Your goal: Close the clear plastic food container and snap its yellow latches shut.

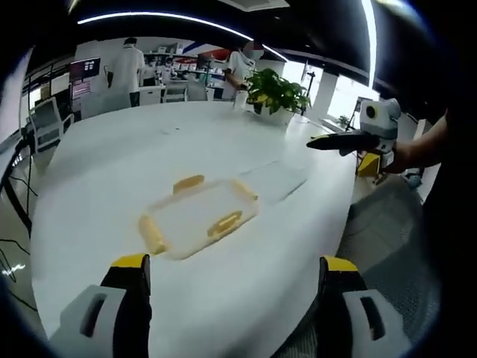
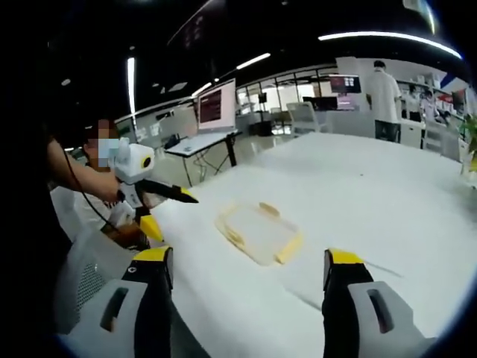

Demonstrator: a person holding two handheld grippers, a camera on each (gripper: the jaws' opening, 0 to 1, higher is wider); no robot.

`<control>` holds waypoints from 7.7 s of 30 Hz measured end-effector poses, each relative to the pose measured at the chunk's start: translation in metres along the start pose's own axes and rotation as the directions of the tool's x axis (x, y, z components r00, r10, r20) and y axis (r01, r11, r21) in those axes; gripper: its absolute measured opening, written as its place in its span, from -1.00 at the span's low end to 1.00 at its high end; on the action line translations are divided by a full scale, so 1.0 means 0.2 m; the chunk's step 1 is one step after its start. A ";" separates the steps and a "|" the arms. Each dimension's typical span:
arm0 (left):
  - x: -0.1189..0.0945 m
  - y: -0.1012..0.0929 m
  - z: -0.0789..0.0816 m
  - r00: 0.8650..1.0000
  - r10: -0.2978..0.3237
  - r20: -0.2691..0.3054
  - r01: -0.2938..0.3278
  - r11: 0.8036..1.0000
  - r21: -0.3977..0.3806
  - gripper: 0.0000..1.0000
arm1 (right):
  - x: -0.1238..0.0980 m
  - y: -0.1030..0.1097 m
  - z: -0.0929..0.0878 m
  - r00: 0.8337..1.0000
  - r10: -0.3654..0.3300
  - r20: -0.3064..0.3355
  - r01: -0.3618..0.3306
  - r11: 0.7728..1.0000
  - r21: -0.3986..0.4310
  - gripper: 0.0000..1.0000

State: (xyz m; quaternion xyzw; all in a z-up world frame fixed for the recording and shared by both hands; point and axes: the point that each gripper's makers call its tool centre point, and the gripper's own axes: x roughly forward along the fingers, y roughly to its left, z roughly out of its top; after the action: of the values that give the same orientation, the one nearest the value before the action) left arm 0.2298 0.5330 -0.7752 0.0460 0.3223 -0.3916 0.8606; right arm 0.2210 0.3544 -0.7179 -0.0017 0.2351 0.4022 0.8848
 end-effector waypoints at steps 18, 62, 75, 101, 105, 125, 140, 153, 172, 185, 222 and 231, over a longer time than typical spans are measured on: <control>0.03 0.12 -0.02 0.994 -0.099 -0.050 0.103 0.992 0.077 0.68 | 0.16 -0.05 -0.02 0.998 -0.038 -0.055 0.036 0.999 -0.035 0.59; 0.18 0.36 0.01 0.972 -0.164 -0.166 0.194 0.964 0.181 0.55 | 0.44 -0.23 -0.01 0.963 0.039 -0.265 -0.100 0.970 -0.220 0.39; 0.22 0.39 0.01 0.962 -0.185 -0.201 0.227 0.950 0.214 0.47 | 0.51 -0.27 -0.11 0.930 0.067 -0.361 -0.171 0.949 -0.265 0.36; 0.32 0.45 -0.03 0.905 -0.217 -0.366 0.362 0.845 0.393 0.36 | 0.59 -0.35 -0.21 0.859 0.085 -0.504 -0.291 0.892 -0.346 0.22; 0.34 0.47 -0.02 0.897 -0.215 -0.387 0.379 0.825 0.420 0.35 | 0.59 -0.34 -0.24 0.838 0.095 -0.537 -0.324 0.878 -0.351 0.20; 0.39 0.47 -0.03 0.855 -0.197 -0.480 0.454 0.733 0.507 0.06 | 0.65 -0.34 -0.30 0.754 0.077 -0.653 -0.454 0.779 -0.433 0.01; 0.42 0.47 -0.03 0.830 -0.175 -0.529 0.488 0.687 0.539 -0.32 | 0.65 -0.34 -0.35 0.679 0.030 -0.734 -0.515 0.732 -0.447 -0.24; 0.42 0.47 -0.03 0.826 -0.159 -0.540 0.488 0.680 0.547 -0.33 | 0.66 -0.35 -0.36 0.633 0.029 -0.774 -0.534 0.740 -0.409 -0.25; 0.43 0.46 -0.03 0.815 -0.134 -0.563 0.490 0.678 0.548 -0.33 | 0.66 -0.36 -0.36 0.613 0.008 -0.790 -0.534 0.741 -0.407 -0.26; 0.37 0.45 0.01 0.794 -0.134 -0.593 0.506 0.686 0.523 -0.33 | 0.63 -0.33 -0.32 0.619 0.022 -0.785 -0.536 0.743 -0.402 -0.26; 0.24 0.34 0.27 0.823 -0.120 -0.556 0.467 0.700 0.540 -0.33 | 0.46 -0.33 -0.07 0.650 0.061 -0.757 -0.547 0.730 -0.411 -0.26; 0.29 0.28 0.33 0.817 -0.115 -0.565 0.471 0.700 0.537 -0.33 | 0.40 -0.41 -0.08 0.651 0.062 -0.756 -0.544 0.732 -0.409 -0.27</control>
State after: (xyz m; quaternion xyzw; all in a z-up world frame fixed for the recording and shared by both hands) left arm 0.3324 0.5126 -0.7673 0.3885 0.3742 -0.5907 0.6001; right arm 0.3179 0.3537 -0.7813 -0.3943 0.4059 0.5742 0.5917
